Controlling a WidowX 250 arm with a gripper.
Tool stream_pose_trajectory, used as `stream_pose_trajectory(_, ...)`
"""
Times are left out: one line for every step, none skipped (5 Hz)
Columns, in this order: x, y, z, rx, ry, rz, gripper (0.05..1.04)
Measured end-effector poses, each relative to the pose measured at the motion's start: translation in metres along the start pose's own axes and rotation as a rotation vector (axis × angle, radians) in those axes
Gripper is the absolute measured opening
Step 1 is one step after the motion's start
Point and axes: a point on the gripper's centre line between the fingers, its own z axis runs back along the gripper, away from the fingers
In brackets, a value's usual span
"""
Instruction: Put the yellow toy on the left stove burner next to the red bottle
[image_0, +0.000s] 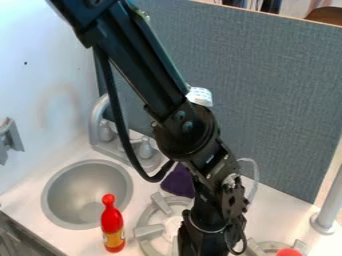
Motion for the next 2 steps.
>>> stream_pose_trajectory(-0.0043, -0.0009, -0.0071, -0.006, 0.024, 0.002, 1.001)
stream_pose_trajectory(-0.0072, -0.0072, -0.0123, -0.039, -0.013, 0.05, 1.001)
